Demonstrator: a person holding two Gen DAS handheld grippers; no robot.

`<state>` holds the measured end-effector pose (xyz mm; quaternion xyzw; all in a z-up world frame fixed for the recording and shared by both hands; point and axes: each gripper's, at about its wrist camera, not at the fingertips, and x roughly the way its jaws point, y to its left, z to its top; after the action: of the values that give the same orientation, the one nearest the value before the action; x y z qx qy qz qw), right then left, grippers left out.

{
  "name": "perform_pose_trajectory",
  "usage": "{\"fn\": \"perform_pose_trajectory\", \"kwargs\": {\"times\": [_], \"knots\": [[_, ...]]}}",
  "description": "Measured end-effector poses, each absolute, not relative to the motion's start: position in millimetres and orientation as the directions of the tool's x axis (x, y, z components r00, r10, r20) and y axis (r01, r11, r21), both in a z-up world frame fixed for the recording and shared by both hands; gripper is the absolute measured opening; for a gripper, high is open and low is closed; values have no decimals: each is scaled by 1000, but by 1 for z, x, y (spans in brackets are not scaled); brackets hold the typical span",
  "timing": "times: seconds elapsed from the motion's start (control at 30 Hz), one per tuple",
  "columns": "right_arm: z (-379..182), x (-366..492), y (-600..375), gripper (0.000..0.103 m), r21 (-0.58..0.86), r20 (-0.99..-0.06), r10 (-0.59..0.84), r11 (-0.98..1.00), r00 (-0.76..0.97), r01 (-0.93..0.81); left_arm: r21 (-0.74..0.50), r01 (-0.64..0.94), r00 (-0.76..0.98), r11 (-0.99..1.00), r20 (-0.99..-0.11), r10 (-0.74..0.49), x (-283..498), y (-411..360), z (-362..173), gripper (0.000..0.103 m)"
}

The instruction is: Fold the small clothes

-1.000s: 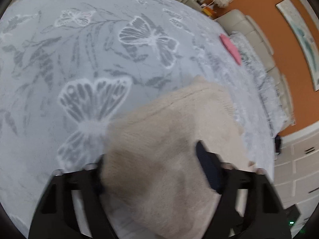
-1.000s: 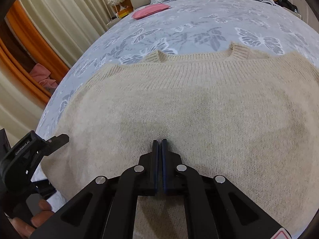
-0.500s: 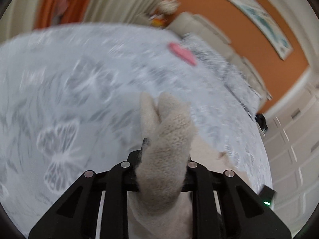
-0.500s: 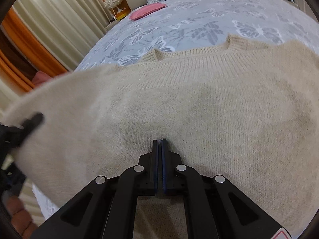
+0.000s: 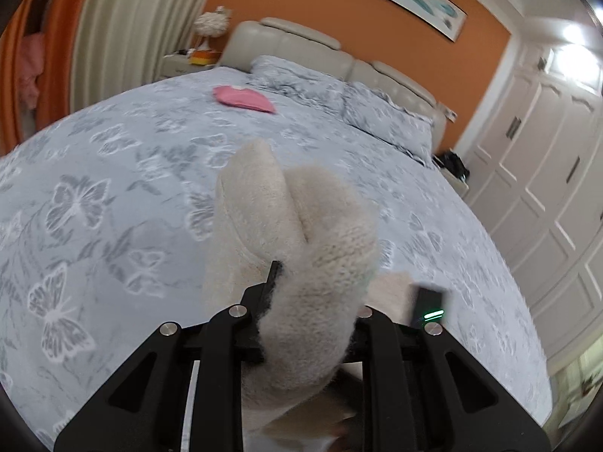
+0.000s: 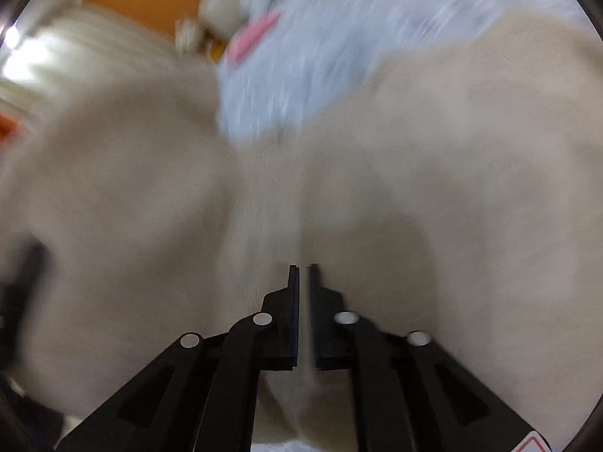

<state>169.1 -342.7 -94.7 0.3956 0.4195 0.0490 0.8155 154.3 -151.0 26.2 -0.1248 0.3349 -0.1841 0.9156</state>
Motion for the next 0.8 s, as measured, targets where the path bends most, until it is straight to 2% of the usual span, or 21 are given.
{"fn": "perform_pose_trajectory", "kwargs": {"times": [0.1,0.23,0.33,0.4,0.43,0.47,0.5,0.53,0.6,0.63,0.67,0.8], "knots": [[-75,140,-401,12,688,-618,268,640,739,343,-333,293,689,896,-577,-440,149,-182,32,19],[-76,94,-476,13,706,-616,128,528,778,472,-329,349,643,877,-597,-480,141,-231,27,19],[-79,76,-505,13,724,-608,109,484,787,492,-293,418,594,860,-628,-503,131,-275,12,19],[-81,71,-516,16,717,-617,126,497,777,488,-256,457,539,852,-682,-495,124,-308,-9,19],[-84,71,-519,24,712,-625,149,510,766,482,-228,474,500,851,-726,-473,122,-324,-26,22],[-87,72,-521,38,711,-632,167,512,756,481,-206,480,474,853,-757,-450,121,-333,-39,28],[-92,73,-522,44,715,-637,192,510,747,478,-176,481,450,859,-792,-414,121,-340,-52,31],[-95,74,-523,48,727,-632,223,502,742,469,-162,477,445,864,-803,-396,119,-341,-57,35],[-102,77,-525,52,764,-605,294,475,740,437,-174,489,488,855,-758,-433,108,-330,-50,50],[-104,77,-526,58,789,-581,330,453,744,415,-177,496,514,850,-730,-452,101,-321,-42,69],[-106,77,-528,62,808,-559,354,433,750,398,-172,494,530,852,-718,-452,97,-315,-38,82],[-111,85,-522,67,880,-463,475,350,749,322,-178,499,540,848,-701,-465,87,-293,-36,84]]}}
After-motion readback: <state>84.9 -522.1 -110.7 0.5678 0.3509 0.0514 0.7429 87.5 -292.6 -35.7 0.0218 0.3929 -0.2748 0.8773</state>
